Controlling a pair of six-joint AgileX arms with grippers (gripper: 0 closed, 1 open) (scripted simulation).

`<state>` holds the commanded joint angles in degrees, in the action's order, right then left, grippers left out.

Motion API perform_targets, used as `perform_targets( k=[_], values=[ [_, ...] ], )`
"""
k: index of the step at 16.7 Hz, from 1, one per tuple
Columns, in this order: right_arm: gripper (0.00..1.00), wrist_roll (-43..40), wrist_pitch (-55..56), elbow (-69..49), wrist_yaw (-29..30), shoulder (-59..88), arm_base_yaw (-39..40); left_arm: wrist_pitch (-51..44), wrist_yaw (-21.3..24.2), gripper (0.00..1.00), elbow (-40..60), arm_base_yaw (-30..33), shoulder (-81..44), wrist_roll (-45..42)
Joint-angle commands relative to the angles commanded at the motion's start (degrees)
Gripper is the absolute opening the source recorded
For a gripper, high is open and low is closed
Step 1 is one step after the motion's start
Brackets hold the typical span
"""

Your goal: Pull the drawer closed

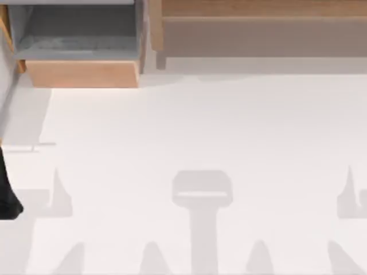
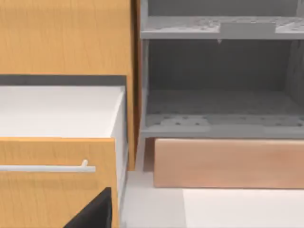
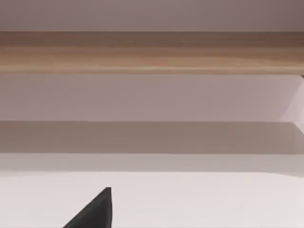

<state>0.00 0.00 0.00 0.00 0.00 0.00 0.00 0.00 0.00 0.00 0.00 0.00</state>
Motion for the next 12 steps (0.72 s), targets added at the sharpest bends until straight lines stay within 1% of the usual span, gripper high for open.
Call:
perform_targets(
  k=[3, 5, 8, 12],
  values=[
    [1.00, 0.00, 0.00, 0.00, 0.00, 0.00, 0.00, 0.58, -0.45, 1.00, 0.45, 0.38, -0.74, -0.05],
    [1.00, 0.00, 0.00, 0.00, 0.00, 0.00, 0.00, 2.79, -2.12, 1.00, 2.18, 1.92, -3.82, -0.22],
    [1.00, 0.00, 0.00, 0.00, 0.00, 0.00, 0.00, 8.43, -6.23, 1.00, 6.58, 6.08, -13.03, -0.45],
    [1.00, 0.00, 0.00, 0.00, 0.00, 0.00, 0.00, 18.42, -13.29, 1.00, 14.37, 13.64, -31.03, -0.69]
  ],
)
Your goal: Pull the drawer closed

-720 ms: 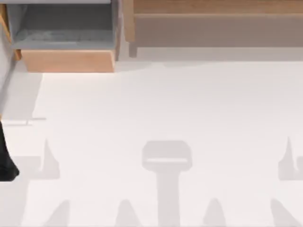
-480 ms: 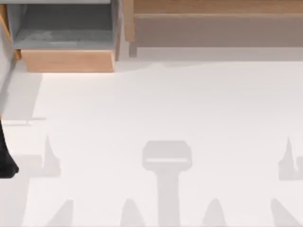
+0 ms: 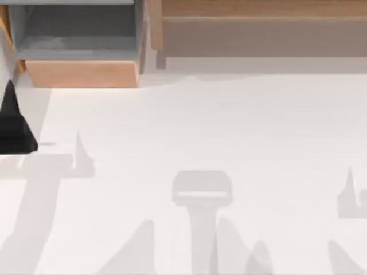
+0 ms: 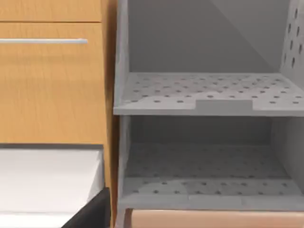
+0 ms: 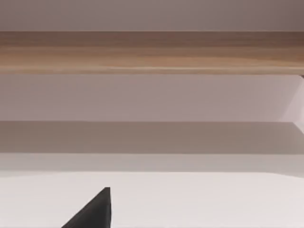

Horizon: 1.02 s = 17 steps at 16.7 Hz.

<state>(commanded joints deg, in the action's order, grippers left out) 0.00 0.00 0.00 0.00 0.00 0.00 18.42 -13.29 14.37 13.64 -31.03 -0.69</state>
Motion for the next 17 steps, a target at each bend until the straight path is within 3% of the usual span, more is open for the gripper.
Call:
perform_targets(
  k=[9, 17],
  values=[
    [1.00, 0.00, 0.00, 0.00, 0.00, 0.00, 0.00, 19.94, -14.30, 1.00, 15.58, 14.70, -36.98, -0.28],
    [1.00, 0.00, 0.00, 0.00, 0.00, 0.00, 0.00, 22.14, -15.93, 1.00, 17.15, 16.11, -40.77, -0.30]
  ],
)
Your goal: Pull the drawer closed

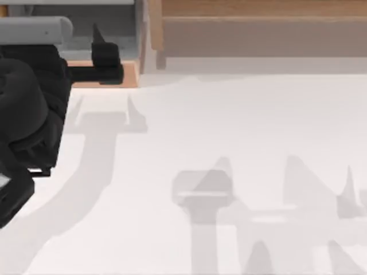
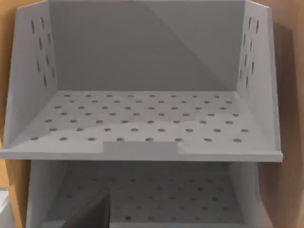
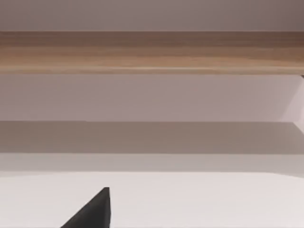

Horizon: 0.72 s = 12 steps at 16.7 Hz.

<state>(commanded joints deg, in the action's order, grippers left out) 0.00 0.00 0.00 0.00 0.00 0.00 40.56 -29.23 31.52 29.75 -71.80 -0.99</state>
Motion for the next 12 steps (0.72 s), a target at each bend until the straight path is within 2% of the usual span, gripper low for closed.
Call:
perform_targets(
  k=[2, 5, 10, 12],
  values=[
    [1.00, 0.00, 0.00, 0.00, 0.00, 0.00, 0.00, 1.65, 0.51, 1.00, -0.56, -0.75, 0.25, -1.39],
    [1.00, 0.00, 0.00, 0.00, 0.00, 0.00, 0.00, 8.25, 4.94, 1.00, -3.07, -5.78, -0.52, -7.48],
    [1.00, 0.00, 0.00, 0.00, 0.00, 0.00, 0.00, 27.79, 8.93, 1.00, -8.40, -23.49, -5.67, -28.10],
    [1.00, 0.00, 0.00, 0.00, 0.00, 0.00, 0.00, 36.01, 12.66, 1.00, -9.68, -31.86, -8.18, -38.00]
  ],
)
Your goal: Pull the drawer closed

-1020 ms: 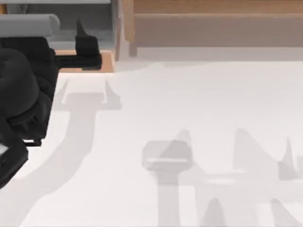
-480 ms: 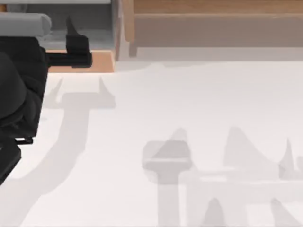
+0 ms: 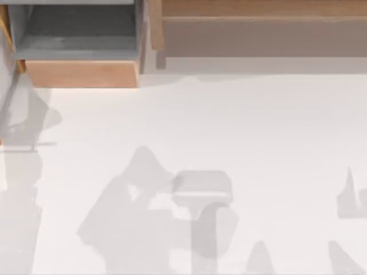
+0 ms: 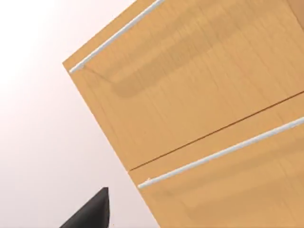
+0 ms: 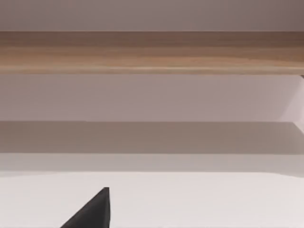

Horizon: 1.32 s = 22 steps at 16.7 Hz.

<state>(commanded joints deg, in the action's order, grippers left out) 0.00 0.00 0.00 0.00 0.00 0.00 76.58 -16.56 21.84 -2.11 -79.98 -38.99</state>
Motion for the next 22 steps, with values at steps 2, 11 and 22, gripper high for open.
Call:
perform_targets(
  k=[2, 11, 22],
  values=[
    [1.00, 0.00, 0.00, 0.00, 0.00, 0.00, 0.00, 6.33, 6.18, 1.00, -1.09, -6.97, -3.00, -8.91],
    [1.00, 0.00, 0.00, 0.00, 0.00, 0.00, 0.00, 15.91, 49.62, 1.00, 0.59, -32.72, -23.89, -44.53],
    [1.00, 0.00, 0.00, 0.00, 0.00, 0.00, 0.00, 11.61, 59.92, 1.00, 3.24, -38.74, -34.04, -52.11]
  ],
)
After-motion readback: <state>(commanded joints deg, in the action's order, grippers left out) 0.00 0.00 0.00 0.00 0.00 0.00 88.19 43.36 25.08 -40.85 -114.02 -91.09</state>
